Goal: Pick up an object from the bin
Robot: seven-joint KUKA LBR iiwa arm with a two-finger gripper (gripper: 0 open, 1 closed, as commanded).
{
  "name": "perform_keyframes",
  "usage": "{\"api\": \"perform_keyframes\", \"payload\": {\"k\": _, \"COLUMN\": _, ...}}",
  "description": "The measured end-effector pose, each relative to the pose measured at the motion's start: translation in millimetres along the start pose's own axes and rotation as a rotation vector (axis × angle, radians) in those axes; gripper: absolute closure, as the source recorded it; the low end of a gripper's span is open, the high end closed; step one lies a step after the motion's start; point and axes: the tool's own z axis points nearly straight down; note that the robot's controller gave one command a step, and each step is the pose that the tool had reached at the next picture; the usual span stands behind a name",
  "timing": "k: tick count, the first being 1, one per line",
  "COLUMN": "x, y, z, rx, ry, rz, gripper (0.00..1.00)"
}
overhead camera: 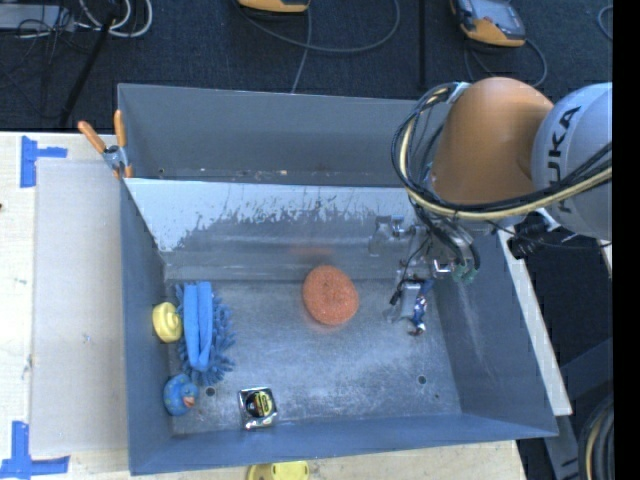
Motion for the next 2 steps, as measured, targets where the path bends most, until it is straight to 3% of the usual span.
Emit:
{"api": "perform_keyframes", "payload": {"k": 1, "x": -1.5, "y": 0.0, "z": -4.6, "rx": 0.0, "ry": -0.008, "rz": 0.0, "gripper": 0.0}}
{"api": "perform_keyframes", "payload": {"k": 2, "x": -17.9, "y": 9.1, "z": 44.3, "rx": 0.001, "ry": -0.016, "rz": -0.038, "gripper": 0.0}}
